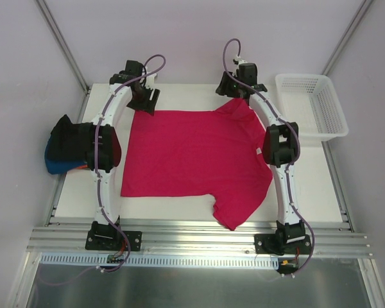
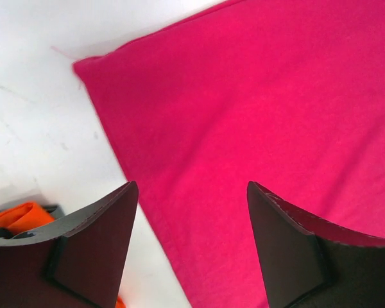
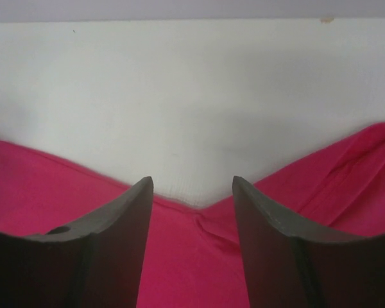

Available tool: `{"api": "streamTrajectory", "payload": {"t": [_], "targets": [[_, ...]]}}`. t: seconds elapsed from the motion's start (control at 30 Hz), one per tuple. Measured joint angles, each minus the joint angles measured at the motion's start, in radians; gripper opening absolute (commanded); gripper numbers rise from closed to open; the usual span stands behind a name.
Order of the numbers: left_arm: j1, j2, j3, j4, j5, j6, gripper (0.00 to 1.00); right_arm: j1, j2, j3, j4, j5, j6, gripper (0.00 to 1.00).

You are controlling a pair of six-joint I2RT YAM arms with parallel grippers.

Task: Fold and stack the t-shirts
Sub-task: Grap the side of the flattened tshirt furthest away from the robot with both arms

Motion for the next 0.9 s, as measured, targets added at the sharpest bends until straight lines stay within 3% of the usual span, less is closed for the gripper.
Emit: {"api": "streamTrajectory", "payload": {"t": [0.13, 0.4, 0.9], "targets": [[0.008, -0.008, -0.010, 0.001, -0.042, 0.002, 0.70, -0.014, 0.000, -0.046, -0.058, -0.049, 0.032, 0.49], [0.027, -0.008, -0.011, 0.000, -0.087, 0.005, 0.71, -0.033, -0.001, -0.135, -0.156, -0.098, 0.056, 0.49], [0.027, -0.008, -0.011, 0.000, -0.087, 0.004, 0.71, -0.035, -0.003, -0.135, -0.161, -0.110, 0.032, 0.48]]}}
